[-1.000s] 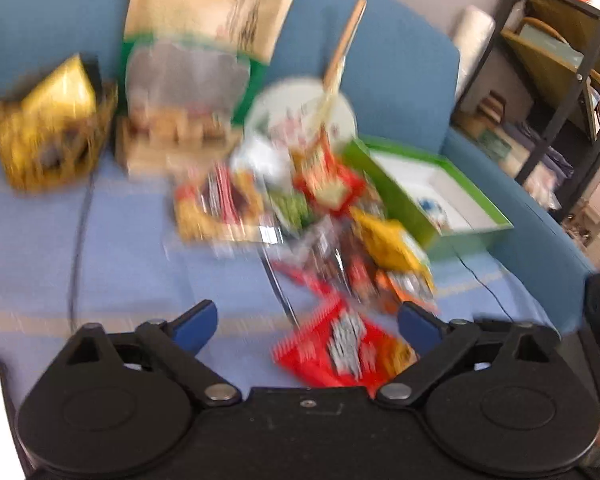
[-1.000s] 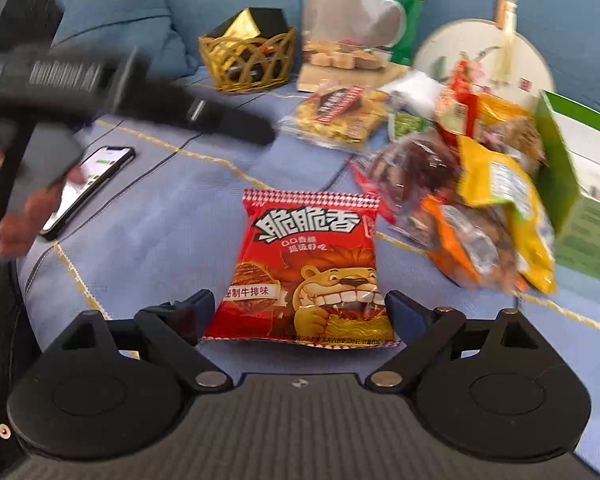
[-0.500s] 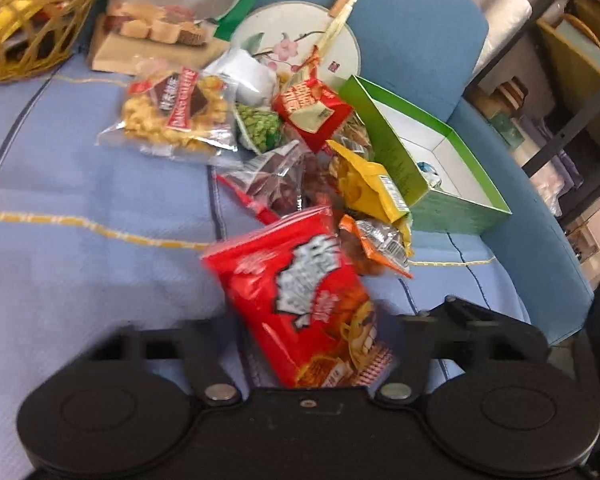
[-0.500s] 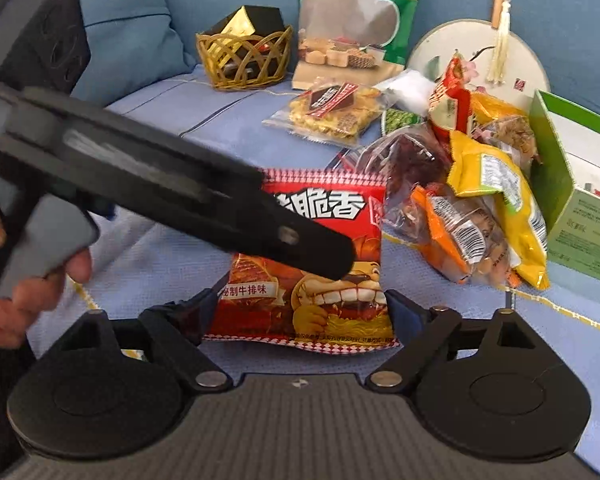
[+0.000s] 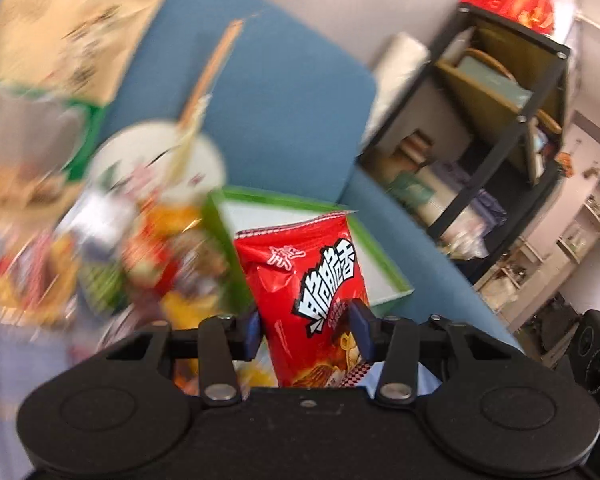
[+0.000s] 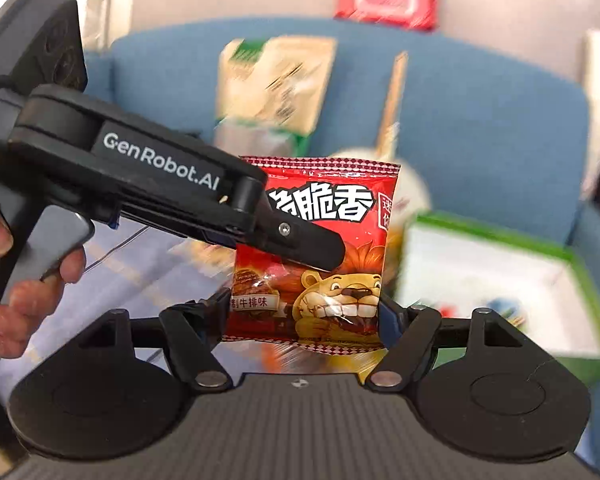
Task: Organize snacks
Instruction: 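Carry the red bag into the green box and open the right tool, then reach the left tool to the clear Danco Galette cracker bag and grasp it, then carry the Danco Galette bag over the green box and open the left tool, then move both tools back from the box toward the snack pile, then grasp the orange-edged clear snack bag with the right tool while the left tool grasps a small red-labelled packet, then carry both packets over the green box and open both tools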
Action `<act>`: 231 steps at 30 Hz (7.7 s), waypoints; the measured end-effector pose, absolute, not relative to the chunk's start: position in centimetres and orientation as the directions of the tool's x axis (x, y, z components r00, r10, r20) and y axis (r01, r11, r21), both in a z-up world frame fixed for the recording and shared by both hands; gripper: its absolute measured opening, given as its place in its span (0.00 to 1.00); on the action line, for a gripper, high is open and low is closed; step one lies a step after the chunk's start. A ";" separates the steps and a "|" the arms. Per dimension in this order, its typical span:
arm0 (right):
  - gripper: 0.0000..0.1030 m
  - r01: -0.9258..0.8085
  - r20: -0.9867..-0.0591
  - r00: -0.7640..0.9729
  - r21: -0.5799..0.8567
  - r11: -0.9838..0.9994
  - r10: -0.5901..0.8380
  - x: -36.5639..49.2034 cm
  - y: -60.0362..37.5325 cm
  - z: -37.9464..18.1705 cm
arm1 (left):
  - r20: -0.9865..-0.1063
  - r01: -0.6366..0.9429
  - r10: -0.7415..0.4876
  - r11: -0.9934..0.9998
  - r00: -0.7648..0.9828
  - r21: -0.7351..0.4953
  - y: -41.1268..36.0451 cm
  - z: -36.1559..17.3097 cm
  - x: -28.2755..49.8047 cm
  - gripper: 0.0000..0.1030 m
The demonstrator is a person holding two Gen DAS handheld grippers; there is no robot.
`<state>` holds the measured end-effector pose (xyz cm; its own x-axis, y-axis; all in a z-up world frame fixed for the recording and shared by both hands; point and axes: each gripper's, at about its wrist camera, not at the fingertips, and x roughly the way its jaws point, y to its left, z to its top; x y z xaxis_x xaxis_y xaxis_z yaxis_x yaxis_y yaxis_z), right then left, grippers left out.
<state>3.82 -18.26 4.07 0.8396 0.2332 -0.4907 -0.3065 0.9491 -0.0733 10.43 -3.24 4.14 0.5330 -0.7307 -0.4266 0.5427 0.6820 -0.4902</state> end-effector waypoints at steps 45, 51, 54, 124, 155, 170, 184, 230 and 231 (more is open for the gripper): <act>1.00 -0.218 -0.418 0.890 -0.042 0.975 0.181 2.8 -22.9 3.5 | -0.428 0.460 -0.638 0.764 0.640 -0.452 -2.7 3.9 11.2 1.00; 1.00 -0.326 -0.515 0.807 0.020 0.945 0.289 2.2 -18.4 0.2 | -0.533 0.344 -0.519 0.851 0.668 -0.397 2.9 0.0 10.8 1.00; 1.00 -0.355 -0.541 0.779 0.038 0.934 0.318 3.2 -16.2 -0.6 | -0.551 0.314 -0.500 0.861 0.668 -0.401 5.0 -1.4 10.8 1.00; 0.53 -0.001 -0.407 0.905 0.284 0.959 0.122 7.6 -37.2 3.2 | -0.458 0.620 -0.755 0.651 0.469 -0.439 -19.5 4.4 19.3 0.33; 1.00 -0.094 -0.407 0.901 0.149 0.984 0.147 4.0 -29.5 2.9 | -0.436 0.503 -0.578 0.816 0.690 -0.287 -7.8 6.4 12.0 1.00; 1.00 -0.288 -0.639 0.727 0.048 0.956 0.252 5.2 -16.9 -4.2 | -0.566 0.216 -0.433 0.886 0.702 -0.411 5.2 -0.8 9.2 1.00; 0.80 -0.328 -0.679 0.713 -0.102 0.939 0.175 2.4 -18.4 -4.8 | -0.550 0.465 -0.609 0.793 0.571 -0.394 -0.1 -3.0 8.7 0.68; 0.77 -0.216 -0.503 0.850 -0.068 0.974 0.153 2.7 -23.9 3.5 | -0.395 0.572 -0.704 0.710 0.590 -0.410 -3.2 5.3 10.0 0.24; 0.77 -0.197 -0.503 0.854 -0.071 0.978 0.135 3.4 -24.4 3.5 | -0.391 0.584 -0.703 0.711 0.594 -0.391 -4.3 5.8 10.5 0.24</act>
<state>3.40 -24.41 3.50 0.8535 0.1353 -0.5032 -0.1966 0.9780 -0.0705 10.48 -4.34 5.84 0.5942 -0.7027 -0.3912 0.5839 0.7114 -0.3910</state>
